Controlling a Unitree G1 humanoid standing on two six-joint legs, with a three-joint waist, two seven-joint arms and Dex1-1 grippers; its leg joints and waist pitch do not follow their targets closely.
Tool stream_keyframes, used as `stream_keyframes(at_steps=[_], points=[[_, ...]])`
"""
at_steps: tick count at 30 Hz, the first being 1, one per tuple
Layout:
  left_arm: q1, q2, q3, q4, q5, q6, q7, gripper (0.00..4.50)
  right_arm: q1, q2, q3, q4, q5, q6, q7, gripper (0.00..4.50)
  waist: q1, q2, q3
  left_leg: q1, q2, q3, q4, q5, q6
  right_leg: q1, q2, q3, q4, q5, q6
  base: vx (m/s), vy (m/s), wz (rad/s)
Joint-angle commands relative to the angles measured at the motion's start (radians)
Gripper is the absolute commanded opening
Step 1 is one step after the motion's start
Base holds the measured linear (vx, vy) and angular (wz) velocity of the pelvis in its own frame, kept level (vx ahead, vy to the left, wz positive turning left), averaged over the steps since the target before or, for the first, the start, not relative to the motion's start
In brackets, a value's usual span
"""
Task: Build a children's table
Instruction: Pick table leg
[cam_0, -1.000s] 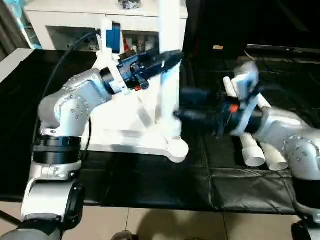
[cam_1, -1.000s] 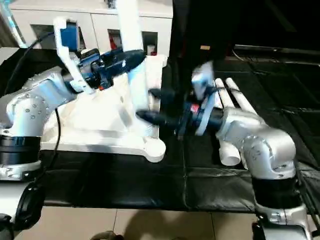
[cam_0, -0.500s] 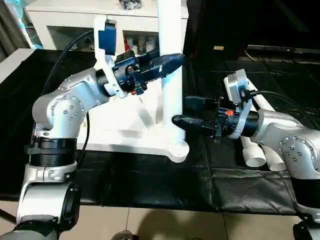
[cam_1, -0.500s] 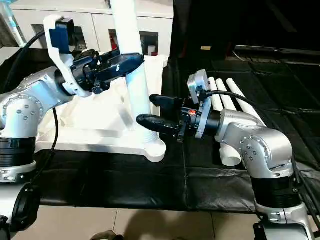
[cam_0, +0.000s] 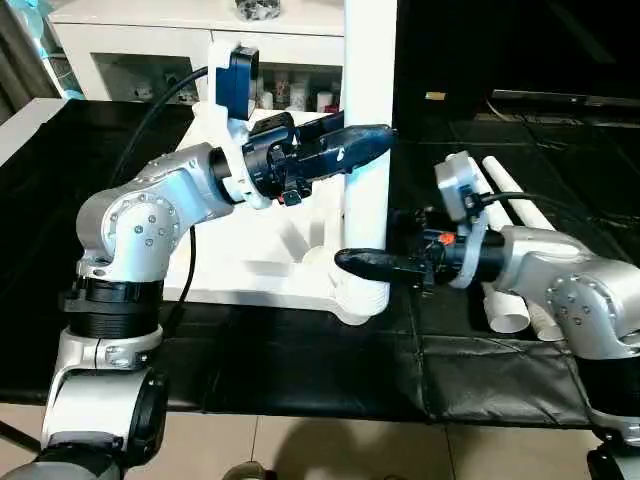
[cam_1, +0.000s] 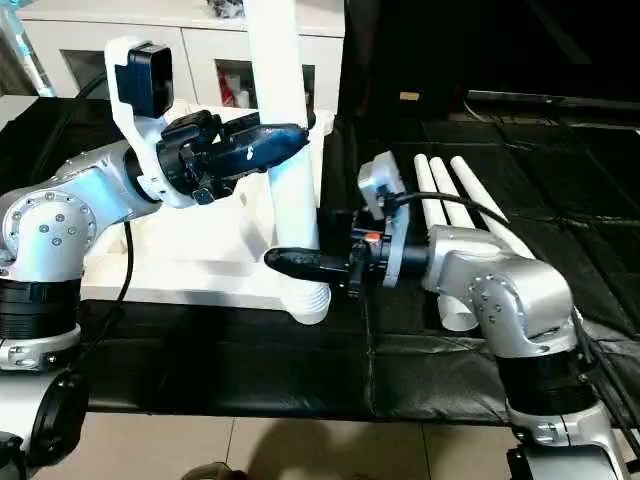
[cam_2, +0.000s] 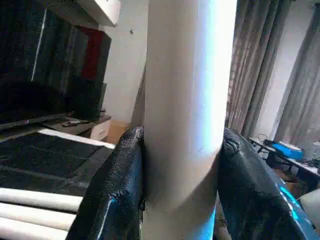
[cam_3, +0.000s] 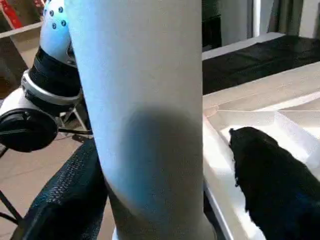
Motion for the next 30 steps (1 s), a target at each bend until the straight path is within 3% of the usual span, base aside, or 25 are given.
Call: stream_keyframes(at_steps=[1, 14, 15, 16, 23, 30], points=[[-0.015, 0.002, 0.009, -0.025, -0.016, 0.005, -0.002, 1.8, -0.017, -0.004, -0.001, 0.007, -0.014, 0.006, -0.001, 3.39, 0.001, -0.001, -0.072, 0.022, 0.068, -0.022, -0.063, -0.137, 0.008, 0.054, -0.086, 0.046, -0.067, -0.171, -0.228, 0.0, 0.0, 0.0], [-0.022, -0.003, 0.019, -0.009, -0.014, 0.003, 0.034, 1.8, -0.015, 0.009, -0.004, 0.012, -0.013, 0.002, -0.02, 2.19, 0.001, 0.002, -0.073, 0.022, 0.069, -0.023, -0.063, -0.13, 0.007, 0.054, -0.085, 0.046, -0.065, -0.162, -0.227, 0.0, 0.0, 0.0], [-0.023, -0.003, 0.019, -0.008, -0.016, 0.004, 0.033, 2.36, -0.014, 0.009, -0.005, 0.011, -0.012, 0.003, -0.021, 2.16, 0.0, 0.001, -0.072, 0.023, 0.069, -0.023, -0.063, -0.136, 0.005, 0.053, -0.085, 0.046, -0.067, -0.169, -0.226, 0.0, 0.0, 0.0], [-0.023, -0.003, 0.019, -0.007, -0.016, 0.005, 0.032, 2.5, -0.014, 0.009, -0.005, 0.011, -0.012, 0.003, -0.022, 2.11, 0.0, 0.001, -0.073, 0.022, 0.069, -0.022, -0.063, -0.136, 0.005, 0.053, -0.084, 0.046, -0.065, -0.167, -0.225, 0.0, 0.0, 0.0], [-0.014, -0.013, 0.038, -0.02, -0.023, -0.005, 0.07, 2.96, -0.018, 0.029, -0.039, -0.003, -0.004, -0.006, -0.061, 2.0, 0.0, 0.003, -0.074, 0.022, 0.069, -0.023, -0.062, -0.129, 0.004, 0.053, -0.085, 0.045, -0.064, -0.159, -0.227, 0.0, 0.0, 0.0], [-0.003, -0.059, 0.014, -0.058, 0.063, -0.042, 0.22, 3.37, -0.023, 0.043, -0.051, -0.014, -0.011, -0.022, -0.095, 1.96, -0.001, 0.003, -0.074, 0.021, 0.071, -0.025, -0.063, -0.135, -0.004, 0.056, -0.085, 0.046, -0.063, -0.143, -0.225, 0.0, 0.0, 0.0]])
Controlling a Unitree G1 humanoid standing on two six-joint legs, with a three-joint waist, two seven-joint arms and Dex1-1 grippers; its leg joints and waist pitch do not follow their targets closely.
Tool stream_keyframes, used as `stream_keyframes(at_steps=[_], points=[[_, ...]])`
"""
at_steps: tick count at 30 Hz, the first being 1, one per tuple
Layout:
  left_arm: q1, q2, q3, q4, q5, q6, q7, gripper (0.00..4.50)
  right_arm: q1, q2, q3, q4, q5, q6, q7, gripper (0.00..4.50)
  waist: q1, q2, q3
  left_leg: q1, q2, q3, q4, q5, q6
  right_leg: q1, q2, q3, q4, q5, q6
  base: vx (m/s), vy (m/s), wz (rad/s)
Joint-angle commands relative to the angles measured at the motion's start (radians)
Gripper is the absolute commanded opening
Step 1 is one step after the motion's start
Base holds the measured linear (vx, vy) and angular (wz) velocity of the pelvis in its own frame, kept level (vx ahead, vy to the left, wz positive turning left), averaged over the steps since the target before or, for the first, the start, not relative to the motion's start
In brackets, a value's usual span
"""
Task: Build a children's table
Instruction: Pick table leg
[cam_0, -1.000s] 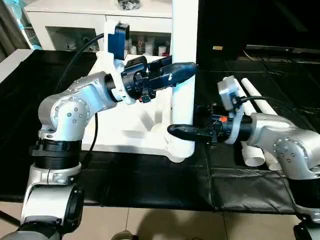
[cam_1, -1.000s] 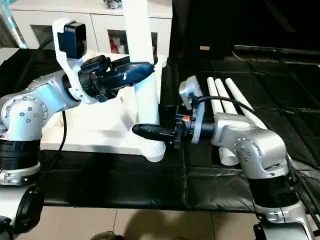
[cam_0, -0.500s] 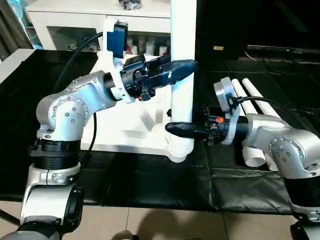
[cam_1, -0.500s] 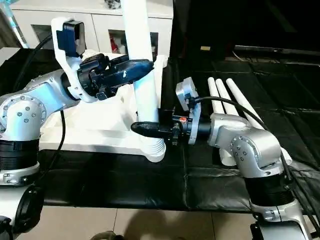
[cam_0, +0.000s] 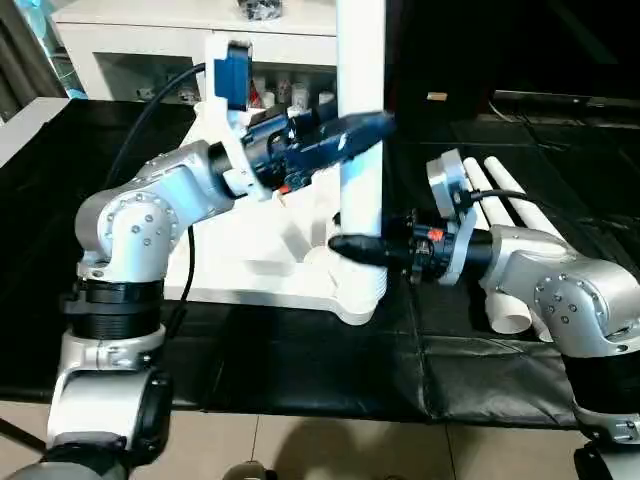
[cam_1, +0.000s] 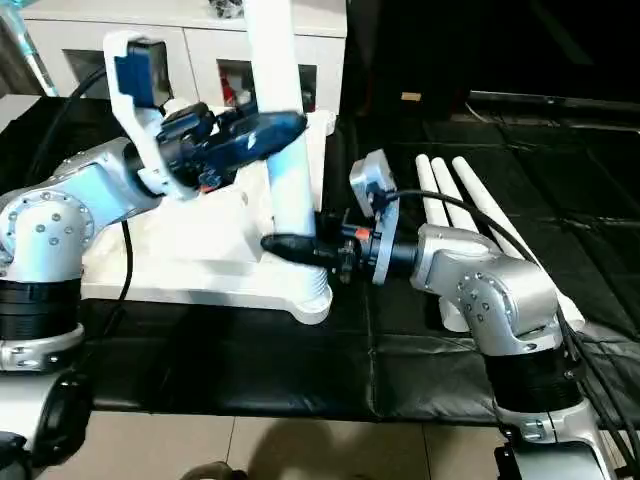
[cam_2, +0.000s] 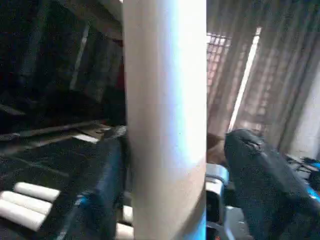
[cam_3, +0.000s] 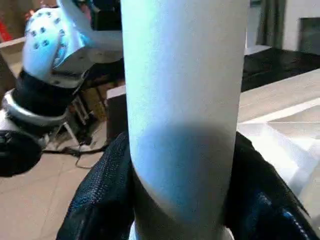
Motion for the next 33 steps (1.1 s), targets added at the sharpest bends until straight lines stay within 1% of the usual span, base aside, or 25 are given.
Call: stream_keyframes(at_steps=[1, 3, 4, 5, 6, 7, 8, 10, 11, 12, 15, 16, 18, 19, 20, 21, 23, 25, 26, 27, 28, 29, 30, 31, 33], points=[[-0.002, -0.032, -0.02, -0.04, 0.048, -0.015, 0.084, 3.37, -0.019, 0.005, -0.026, -0.013, -0.014, -0.016, -0.022, 1.96, -0.001, 0.002, -0.073, 0.021, 0.073, -0.025, -0.064, -0.138, -0.004, 0.056, -0.086, 0.046, -0.066, -0.143, -0.224, 0.0, 0.0, 0.0], [-0.006, -0.088, -0.011, -0.038, 0.086, -0.044, 0.202, 3.37, -0.025, 0.018, -0.029, -0.014, -0.023, -0.029, -0.049, 1.96, 0.0, 0.001, -0.072, 0.019, 0.071, -0.024, -0.063, -0.138, -0.002, 0.057, -0.087, 0.046, -0.068, -0.157, -0.221, 0.0, 0.0, 0.0], [-0.006, -0.088, -0.011, -0.038, 0.086, -0.044, 0.202, 3.22, -0.025, 0.018, -0.029, -0.014, -0.023, -0.029, -0.049, 1.95, -0.001, -0.001, -0.072, 0.019, 0.07, -0.024, -0.063, -0.14, -0.001, 0.057, -0.086, 0.046, -0.07, -0.163, -0.218, 0.0, 0.0, 0.0], [-0.008, -0.103, -0.002, -0.03, 0.096, -0.061, 0.235, 3.11, -0.028, 0.025, -0.032, -0.011, -0.025, -0.032, -0.062, 1.95, 0.0, -0.001, -0.073, 0.019, 0.069, -0.025, -0.062, -0.139, 0.002, 0.058, -0.087, 0.046, -0.07, -0.178, -0.211, 0.0, 0.0, 0.0], [-0.013, -0.124, 0.017, -0.014, 0.098, -0.075, 0.286, 3.03, -0.033, 0.036, -0.037, -0.006, -0.028, -0.037, -0.081, 1.95, -0.001, -0.004, -0.073, 0.018, 0.068, -0.024, -0.062, -0.132, 0.004, 0.059, -0.086, 0.046, -0.072, -0.178, -0.205, 0.0, 0.0, 0.0], [-0.014, -0.13, 0.024, -0.009, 0.097, -0.076, 0.299, 3.03, -0.034, 0.039, -0.039, -0.005, -0.029, -0.039, -0.087, 1.95, -0.001, -0.004, -0.073, 0.017, 0.068, -0.025, -0.062, -0.127, 0.004, 0.059, -0.085, 0.046, -0.07, -0.175, -0.204, 0.0, 0.0, 0.0], [-0.013, -0.13, 0.024, -0.01, 0.097, -0.078, 0.296, 3.03, -0.036, 0.041, -0.04, -0.004, -0.029, -0.041, -0.089, 1.95, -0.002, -0.006, -0.074, 0.017, 0.066, -0.024, -0.061, -0.122, 0.006, 0.058, -0.084, 0.045, -0.071, -0.169, -0.203, 0.0, 0.0, 0.0], [-0.01, -0.127, 0.019, -0.014, 0.1, -0.079, 0.291, 2.9, -0.037, 0.042, -0.04, -0.003, -0.03, -0.044, -0.092, 1.94, -0.001, -0.003, -0.075, 0.017, 0.066, -0.024, -0.06, -0.113, 0.013, 0.057, -0.083, 0.045, -0.07, -0.164, -0.201, 0.0, 0.0, 0.0], [-0.008, -0.123, 0.008, -0.022, 0.115, -0.071, 0.298, 2.9, -0.04, 0.045, -0.041, -0.002, -0.032, -0.045, -0.096, 1.94, -0.001, -0.003, -0.075, 0.018, 0.067, -0.024, -0.06, -0.112, 0.016, 0.056, -0.083, 0.045, -0.07, -0.159, -0.201, 0.0, 0.0, 0.0], [-0.006, -0.124, 0.006, -0.026, 0.12, -0.068, 0.303, 2.61, -0.04, 0.047, -0.042, -0.003, -0.033, -0.046, -0.098, 1.94, -0.001, 0.0, -0.075, 0.019, 0.068, -0.025, -0.061, -0.109, 0.018, 0.055, -0.082, 0.044, -0.069, -0.148, -0.203, 0.0, 0.0, 0.0], [-0.01, -0.131, 0.01, -0.03, 0.127, -0.063, 0.323, 2.49, -0.041, 0.05, -0.044, -0.003, -0.037, -0.047, -0.102, 1.94, -0.002, -0.001, -0.074, 0.019, 0.068, -0.024, -0.061, -0.115, 0.016, 0.055, -0.083, 0.044, -0.068, -0.141, -0.21, 0.0, 0.0, 0.0], [-0.011, -0.133, 0.01, -0.031, 0.125, -0.064, 0.333, 2.35, -0.041, 0.052, -0.044, -0.004, -0.038, -0.047, -0.104, 1.94, -0.001, 0.001, -0.074, 0.019, 0.068, -0.025, -0.061, -0.117, 0.015, 0.056, -0.083, 0.044, -0.068, -0.144, -0.21, 0.0, 0.0, 0.0], [-0.014, -0.133, 0.008, -0.033, 0.121, -0.066, 0.34, 2.1, -0.041, 0.054, -0.045, -0.004, -0.041, -0.05, -0.109, 1.94, -0.001, 0.0, -0.073, 0.02, 0.068, -0.024, -0.061, -0.127, 0.013, 0.055, -0.083, 0.044, -0.07, -0.156, -0.208, 0.0, 0.0, 0.0], [-0.015, -0.132, 0.006, -0.033, 0.118, -0.066, 0.342, 2.1, -0.042, 0.054, -0.046, -0.004, -0.041, -0.051, -0.111, 1.94, -0.001, 0.002, -0.073, 0.019, 0.067, -0.025, -0.061, -0.127, 0.011, 0.055, -0.084, 0.045, -0.071, -0.163, -0.205, 0.0, 0.0, 0.0], [-0.018, -0.131, 0.005, -0.034, 0.116, -0.065, 0.341, 1.98, -0.044, 0.055, -0.045, -0.004, -0.044, -0.055, -0.114, 1.94, -0.001, 0.002, -0.074, 0.02, 0.068, -0.025, -0.062, -0.129, 0.007, 0.055, -0.083, 0.044, -0.071, -0.165, -0.204, 0.0, 0.0, 0.0], [-0.019, -0.128, 0.001, -0.035, 0.117, -0.066, 0.337, 1.98, -0.046, 0.055, -0.044, -0.002, -0.048, -0.059, -0.118, 1.94, -0.001, 0.002, -0.074, 0.019, 0.068, -0.026, -0.062, -0.127, 0.007, 0.055, -0.083, 0.044, -0.07, -0.156, -0.204, 0.0, 0.0, 0.0], [-0.023, -0.121, -0.015, -0.036, 0.134, -0.07, 0.327, 1.86, -0.052, 0.053, -0.04, 0.004, -0.055, -0.059, -0.125, 1.94, -0.002, -0.004, -0.073, 0.019, 0.068, -0.024, -0.062, -0.128, 0.011, 0.055, -0.083, 0.045, -0.071, -0.156, -0.203, 0.0, 0.0, 0.0], [-0.025, -0.118, -0.019, -0.034, 0.143, -0.071, 0.329, 1.85, -0.054, 0.053, -0.04, 0.005, -0.054, -0.056, -0.126, 1.94, -0.001, -0.002, -0.074, 0.019, 0.067, -0.025, -0.062, -0.124, 0.012, 0.055, -0.083, 0.044, -0.07, -0.159, -0.202, 0.0, 0.0, 0.0], [-0.03, -0.107, -0.025, -0.031, 0.146, -0.074, 0.31, 1.84, -0.063, 0.053, -0.043, 0.01, -0.039, -0.027, -0.126, 2.49, -0.002, -0.003, -0.074, 0.019, 0.067, -0.024, -0.061, -0.119, 0.014, 0.055, -0.083, 0.045, -0.07, -0.154, -0.202, 0.0, 0.0, 0.0], [-0.03, -0.106, -0.025, -0.031, 0.145, -0.074, 0.309, 1.83, -0.063, 0.053, -0.043, 0.011, -0.038, -0.025, -0.126, 2.63, -0.002, -0.001, -0.073, 0.019, 0.067, -0.025, -0.062, -0.118, 0.014, 0.054, -0.083, 0.045, -0.069, -0.156, -0.202, 0.0, 0.0, 0.0], [-0.033, -0.1, -0.027, -0.031, 0.143, -0.073, 0.298, 1.83, -0.068, 0.053, -0.043, 0.013, -0.033, -0.014, -0.127, 2.63, -0.003, -0.002, -0.073, 0.02, 0.068, -0.025, -0.062, -0.121, 0.015, 0.054, -0.082, 0.044, -0.07, -0.16, -0.201, 0.0, 0.0, 0.0], [-0.036, -0.092, -0.03, -0.032, 0.143, -0.075, 0.289, 1.83, -0.074, 0.053, -0.044, 0.016, -0.029, 0.002, -0.129, 2.83, -0.004, -0.001, -0.073, 0.02, 0.067, -0.025, -0.062, -0.123, 0.014, 0.053, -0.081, 0.044, -0.07, -0.165, -0.197, 0.0, 0.0, 0.0], [-0.039, -0.085, -0.033, -0.032, 0.145, -0.077, 0.282, 1.83, -0.078, 0.052, -0.043, 0.019, -0.029, 0.011, -0.13, 2.83, -0.004, 0.0, -0.073, 0.021, 0.068, -0.025, -0.063, -0.124, 0.009, 0.054, -0.082, 0.044, -0.069, -0.164, -0.198, 0.0, 0.0, 0.0], [-0.043, -0.076, -0.038, -0.035, 0.144, -0.076, 0.269, 1.82, -0.082, 0.048, -0.038, 0.02, -0.035, 0.013, -0.128, 3.05, -0.004, 0.0, -0.073, 0.021, 0.068, -0.025, -0.062, -0.122, 0.009, 0.053, -0.082, 0.045, -0.069, -0.162, -0.198, 0.0, 0.0, 0.0], [-0.052, -0.051, -0.052, -0.046, 0.142, -0.069, 0.237, 1.82, -0.094, 0.036, -0.027, 0.03, -0.048, 0.02, -0.123, 3.11, -0.002, -0.001, -0.074, 0.02, 0.067, -0.024, -0.062, -0.115, 0.008, 0.053, -0.082, 0.045, -0.067, -0.151, -0.198, 0.0, 0.0, 0.0]])
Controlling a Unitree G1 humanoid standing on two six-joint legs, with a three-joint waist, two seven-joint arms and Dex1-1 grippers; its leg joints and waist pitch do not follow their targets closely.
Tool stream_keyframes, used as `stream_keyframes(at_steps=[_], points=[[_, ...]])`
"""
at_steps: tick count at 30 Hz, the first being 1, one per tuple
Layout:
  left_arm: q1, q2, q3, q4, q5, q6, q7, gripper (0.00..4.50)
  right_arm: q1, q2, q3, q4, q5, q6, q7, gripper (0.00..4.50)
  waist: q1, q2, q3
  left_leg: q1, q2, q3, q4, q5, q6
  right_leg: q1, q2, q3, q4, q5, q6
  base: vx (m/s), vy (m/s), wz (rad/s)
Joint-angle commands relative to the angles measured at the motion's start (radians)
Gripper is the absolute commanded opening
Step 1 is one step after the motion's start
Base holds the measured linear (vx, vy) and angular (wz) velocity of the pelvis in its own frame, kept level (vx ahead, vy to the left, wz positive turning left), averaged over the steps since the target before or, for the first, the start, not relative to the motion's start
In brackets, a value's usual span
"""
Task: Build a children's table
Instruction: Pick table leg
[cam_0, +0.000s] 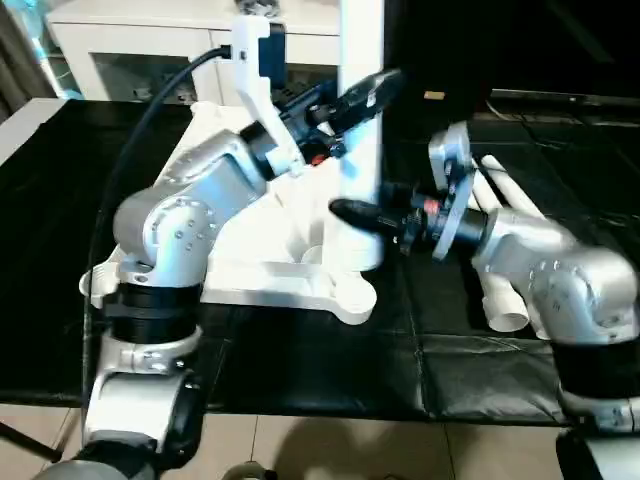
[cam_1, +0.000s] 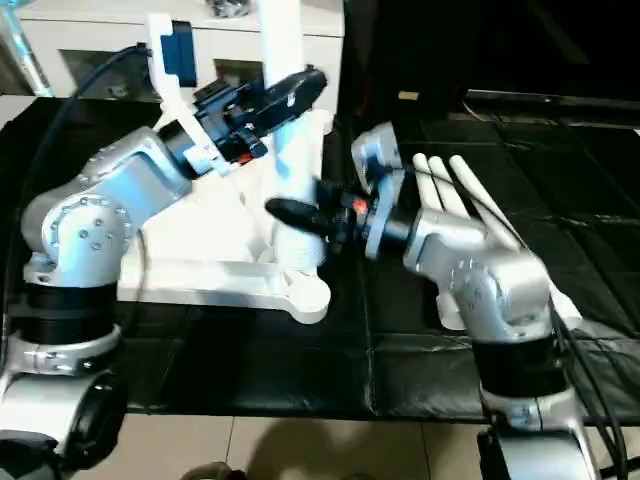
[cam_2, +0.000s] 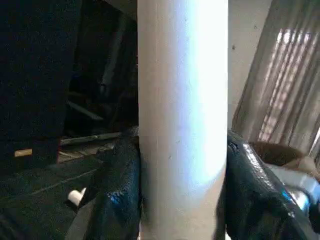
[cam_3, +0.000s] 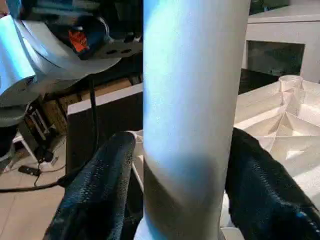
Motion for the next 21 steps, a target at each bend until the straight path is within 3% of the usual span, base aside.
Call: stream_keyframes(at_steps=[1, 7, 11, 21], points=[[-0.026, 0.021, -0.019, -0.022, 0.001, 0.008, -0.038, 1.82, -0.023, -0.016, 0.006, 0.01, 0.002, 0.019, 0.005, 3.11, -0.001, -0.001, -0.074, 0.021, 0.067, -0.024, -0.062, -0.114, 0.007, 0.053, -0.083, 0.045, -0.067, -0.15, -0.198, 0.0, 0.0, 0.0], [-0.042, 0.031, -0.007, -0.043, -0.059, 0.04, -0.09, 1.82, -0.045, -0.049, 0.011, 0.024, 0.06, 0.096, 0.084, 3.15, 0.002, 0.001, -0.073, 0.023, 0.067, -0.023, -0.061, -0.124, 0.004, 0.055, -0.084, 0.046, -0.064, -0.147, -0.217, 0.0, 0.0, 0.0], [-0.041, 0.033, -0.009, -0.058, -0.085, 0.057, -0.112, 1.82, -0.047, -0.056, 0.018, 0.032, 0.062, 0.111, 0.101, 3.15, 0.002, -0.004, -0.073, 0.021, 0.067, -0.022, -0.06, -0.115, 0.009, 0.056, -0.085, 0.045, -0.064, -0.139, -0.224, 0.0, 0.0, 0.0], [-0.037, 0.04, -0.018, -0.07, -0.117, 0.09, -0.141, 1.82, -0.059, -0.063, 0.025, 0.05, 0.07, 0.125, 0.134, 3.15, 0.002, -0.003, -0.074, 0.02, 0.067, -0.022, -0.059, -0.108, 0.008, 0.055, -0.084, 0.045, -0.064, -0.147, -0.216, 0.0, 0.0, 0.0]])
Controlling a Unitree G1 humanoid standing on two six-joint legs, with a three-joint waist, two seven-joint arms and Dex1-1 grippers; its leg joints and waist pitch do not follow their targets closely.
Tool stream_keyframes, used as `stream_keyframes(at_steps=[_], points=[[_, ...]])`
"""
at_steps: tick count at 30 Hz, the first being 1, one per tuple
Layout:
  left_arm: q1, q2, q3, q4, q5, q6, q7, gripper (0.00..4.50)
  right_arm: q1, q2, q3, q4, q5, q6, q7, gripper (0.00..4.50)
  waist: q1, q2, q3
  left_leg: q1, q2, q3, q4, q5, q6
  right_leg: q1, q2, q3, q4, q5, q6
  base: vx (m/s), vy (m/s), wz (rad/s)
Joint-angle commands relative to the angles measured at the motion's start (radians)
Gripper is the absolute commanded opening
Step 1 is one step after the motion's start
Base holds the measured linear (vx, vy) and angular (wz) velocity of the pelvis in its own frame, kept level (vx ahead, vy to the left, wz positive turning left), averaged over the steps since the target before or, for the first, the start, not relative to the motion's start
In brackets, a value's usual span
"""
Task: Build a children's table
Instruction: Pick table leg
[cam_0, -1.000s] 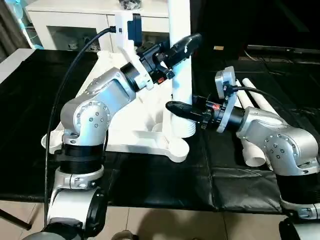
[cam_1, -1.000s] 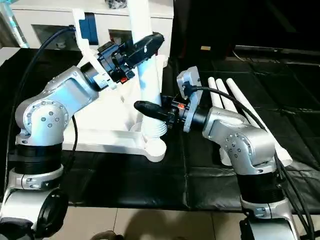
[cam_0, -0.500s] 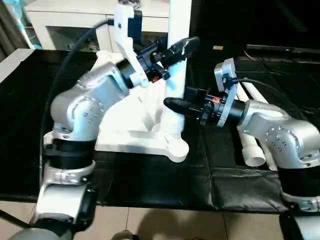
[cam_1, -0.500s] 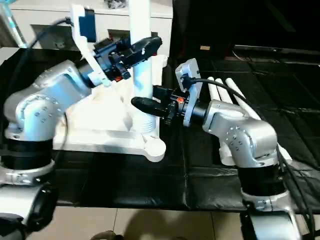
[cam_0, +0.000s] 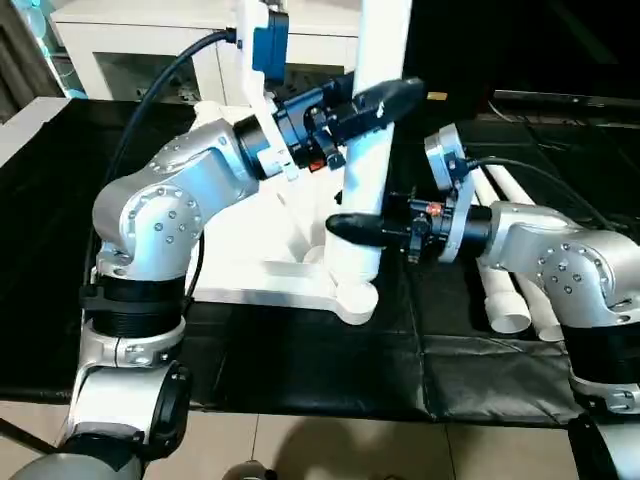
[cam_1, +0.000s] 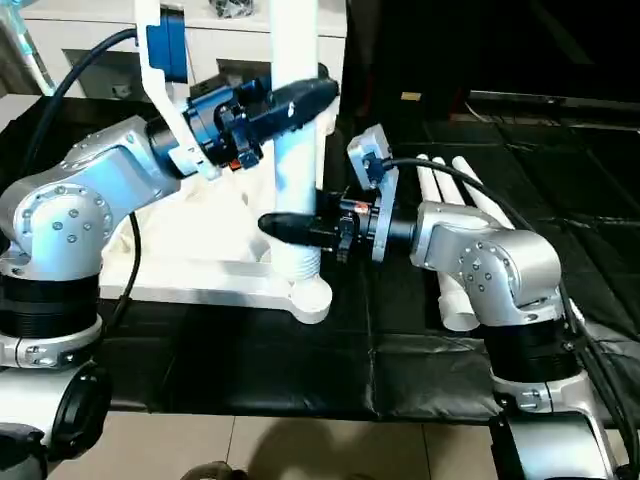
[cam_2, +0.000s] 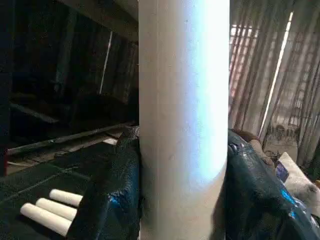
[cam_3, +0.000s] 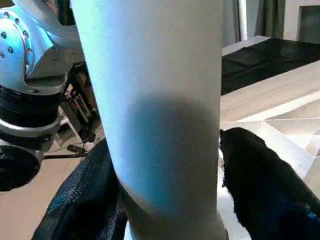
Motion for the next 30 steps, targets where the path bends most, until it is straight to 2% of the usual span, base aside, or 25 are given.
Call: stream_keyframes(at_steps=[1, 15, 16, 19, 21, 26, 30], points=[[-0.019, 0.005, -0.015, -0.027, -0.012, 0.014, -0.018, 1.82, -0.022, -0.014, 0.005, 0.009, 0.006, 0.013, 0.005, 3.15, 0.0, -0.003, -0.074, 0.02, 0.067, -0.022, -0.06, -0.109, 0.007, 0.055, -0.083, 0.045, -0.064, -0.147, -0.216, 0.0, 0.0, 0.0], [-0.033, -0.001, -0.022, -0.016, -0.012, 0.015, -0.021, 1.82, -0.006, -0.036, 0.032, -0.008, -0.002, 0.03, 0.049, 3.15, 0.0, -0.004, -0.074, 0.02, 0.067, -0.023, -0.059, -0.108, 0.008, 0.056, -0.083, 0.045, -0.065, -0.15, -0.216, 0.0, 0.0, 0.0], [-0.032, -0.001, -0.023, -0.019, -0.014, 0.017, -0.023, 1.82, -0.007, -0.035, 0.032, -0.007, -0.003, 0.029, 0.049, 2.86, 0.001, -0.004, -0.074, 0.02, 0.068, -0.023, -0.06, -0.108, 0.008, 0.056, -0.083, 0.045, -0.064, -0.149, -0.217, 0.0, 0.0, 0.0], [-0.032, -0.003, -0.025, -0.028, -0.023, 0.026, -0.028, 1.82, -0.01, -0.034, 0.033, -0.004, -0.001, 0.027, 0.051, 2.72, 0.001, -0.004, -0.074, 0.02, 0.067, -0.022, -0.059, -0.106, 0.01, 0.056, -0.083, 0.045, -0.064, -0.147, -0.219, 0.0, 0.0, 0.0], [-0.03, -0.004, -0.029, -0.034, -0.025, 0.027, -0.03, 1.82, -0.011, -0.034, 0.034, -0.002, -0.001, 0.025, 0.052, 2.43, 0.001, -0.005, -0.074, 0.02, 0.067, -0.022, -0.059, -0.11, 0.009, 0.056, -0.084, 0.045, -0.065, -0.154, -0.217, 0.0, 0.0, 0.0], [-0.028, -0.001, -0.035, -0.033, -0.023, 0.023, -0.03, 1.82, -0.009, -0.035, 0.039, 0.0, -0.004, 0.02, 0.053, 2.1, 0.001, -0.004, -0.075, 0.02, 0.068, -0.023, -0.059, -0.106, 0.009, 0.056, -0.083, 0.045, -0.064, -0.149, -0.217, 0.0, 0.0, 0.0], [-0.034, 0.0, -0.032, -0.029, -0.021, 0.023, -0.031, 1.82, -0.008, -0.036, 0.039, -0.001, -0.005, 0.019, 0.057, 2.06, 0.001, -0.004, -0.074, 0.02, 0.068, -0.023, -0.059, -0.109, 0.008, 0.056, -0.083, 0.045, -0.065, -0.151, -0.218, 0.0, 0.0, 0.0]])
